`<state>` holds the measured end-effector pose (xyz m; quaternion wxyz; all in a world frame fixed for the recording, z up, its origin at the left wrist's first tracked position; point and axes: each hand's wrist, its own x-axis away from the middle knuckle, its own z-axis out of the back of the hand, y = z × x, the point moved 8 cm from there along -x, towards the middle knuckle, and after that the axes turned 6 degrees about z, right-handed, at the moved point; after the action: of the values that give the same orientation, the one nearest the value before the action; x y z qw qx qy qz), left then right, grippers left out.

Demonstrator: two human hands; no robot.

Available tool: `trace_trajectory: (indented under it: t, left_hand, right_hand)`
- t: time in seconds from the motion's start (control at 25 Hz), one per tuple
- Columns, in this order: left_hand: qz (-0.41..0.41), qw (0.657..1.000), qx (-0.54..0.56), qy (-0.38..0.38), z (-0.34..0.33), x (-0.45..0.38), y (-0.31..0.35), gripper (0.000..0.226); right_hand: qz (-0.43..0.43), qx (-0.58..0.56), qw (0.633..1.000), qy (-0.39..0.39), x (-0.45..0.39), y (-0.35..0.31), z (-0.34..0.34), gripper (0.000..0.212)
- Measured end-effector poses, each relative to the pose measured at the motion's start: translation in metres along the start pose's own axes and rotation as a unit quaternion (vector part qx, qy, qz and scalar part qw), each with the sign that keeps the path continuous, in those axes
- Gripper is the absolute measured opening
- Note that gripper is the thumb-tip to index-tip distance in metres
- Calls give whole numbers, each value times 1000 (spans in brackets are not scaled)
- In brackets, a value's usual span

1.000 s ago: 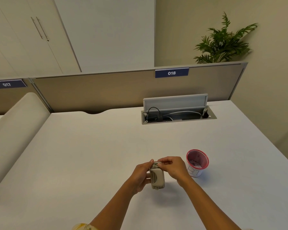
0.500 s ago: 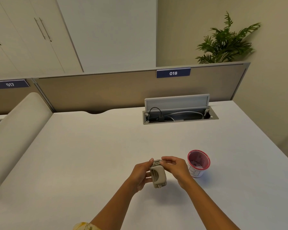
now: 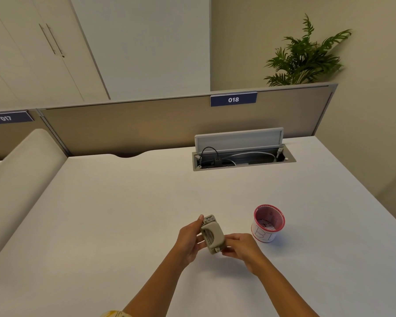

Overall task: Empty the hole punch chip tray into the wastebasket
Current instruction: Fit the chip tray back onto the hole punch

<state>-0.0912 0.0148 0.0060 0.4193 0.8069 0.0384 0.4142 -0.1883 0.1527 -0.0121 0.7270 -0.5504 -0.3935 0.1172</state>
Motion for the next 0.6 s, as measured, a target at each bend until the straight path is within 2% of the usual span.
trace_trajectory:
  t: [0.16, 0.24, 0.4, 0.52, 0.6]
  left_hand:
    - [-2, 1000, -1, -2, -3, -3, -2, 35]
    - [5, 1000, 10, 0, 0, -4, -2, 32]
    - [20, 1000, 23, 2, 5, -4, 1, 24]
    - [9, 997, 81, 12, 10, -7, 1, 26]
    - [0, 993, 117, 27, 13, -8, -3, 25]
  right_hand:
    - [9, 61, 997, 43, 0, -6, 9, 19]
    - [12, 49, 998, 46, 1, -10, 10, 16]
    - [-21, -120, 991, 50, 3, -10, 11, 13]
    - [-11, -288, 957, 28, 5, -8, 4, 21]
    - [16, -308, 951, -9, 8, -7, 0, 29]
